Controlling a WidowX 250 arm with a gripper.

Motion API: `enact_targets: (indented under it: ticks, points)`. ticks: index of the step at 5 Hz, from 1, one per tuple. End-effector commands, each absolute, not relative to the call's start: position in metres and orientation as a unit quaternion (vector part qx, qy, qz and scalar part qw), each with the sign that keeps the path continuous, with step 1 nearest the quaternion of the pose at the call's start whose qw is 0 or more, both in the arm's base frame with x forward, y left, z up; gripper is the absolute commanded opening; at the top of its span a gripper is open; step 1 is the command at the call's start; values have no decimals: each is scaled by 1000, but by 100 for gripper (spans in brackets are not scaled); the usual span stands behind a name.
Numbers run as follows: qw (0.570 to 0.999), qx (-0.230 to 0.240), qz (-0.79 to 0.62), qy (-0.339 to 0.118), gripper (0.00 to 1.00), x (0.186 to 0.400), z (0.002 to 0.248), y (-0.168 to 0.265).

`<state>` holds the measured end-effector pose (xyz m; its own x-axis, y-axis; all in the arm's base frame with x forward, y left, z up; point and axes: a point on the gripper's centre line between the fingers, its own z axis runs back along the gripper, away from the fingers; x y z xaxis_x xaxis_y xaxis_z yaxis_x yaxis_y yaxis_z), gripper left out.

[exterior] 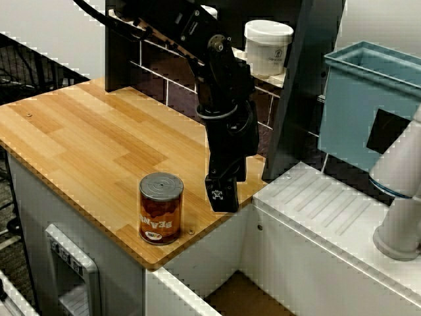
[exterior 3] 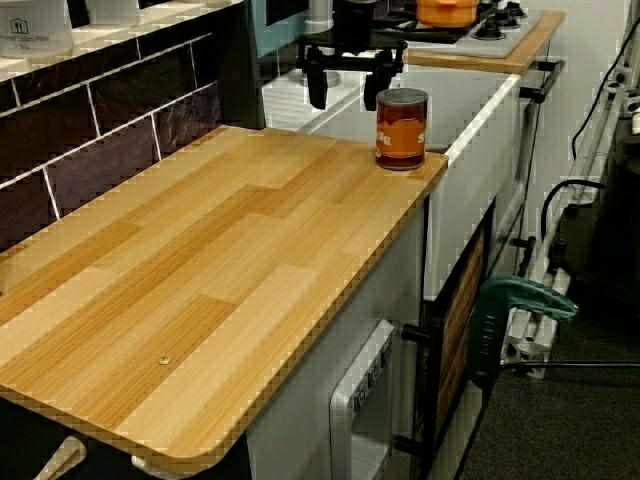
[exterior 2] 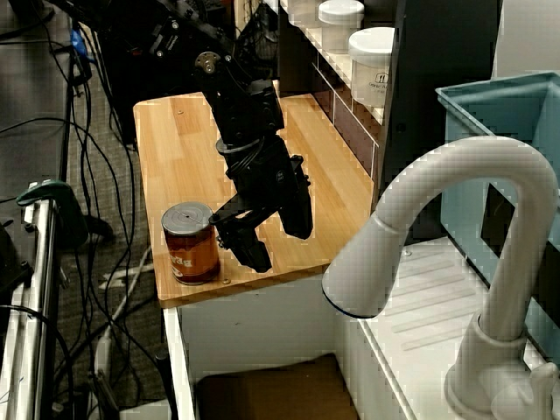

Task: Push into sink

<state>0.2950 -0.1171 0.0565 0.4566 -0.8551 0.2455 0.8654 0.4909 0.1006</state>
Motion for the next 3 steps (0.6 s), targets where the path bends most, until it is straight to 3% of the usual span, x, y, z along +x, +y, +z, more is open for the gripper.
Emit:
enact_targets:
  ticks: [1,3]
  points:
    - [853,-19,-504,-132,100,295,56,-117]
    - [901,-6,-388,-195,100,297,95,-58]
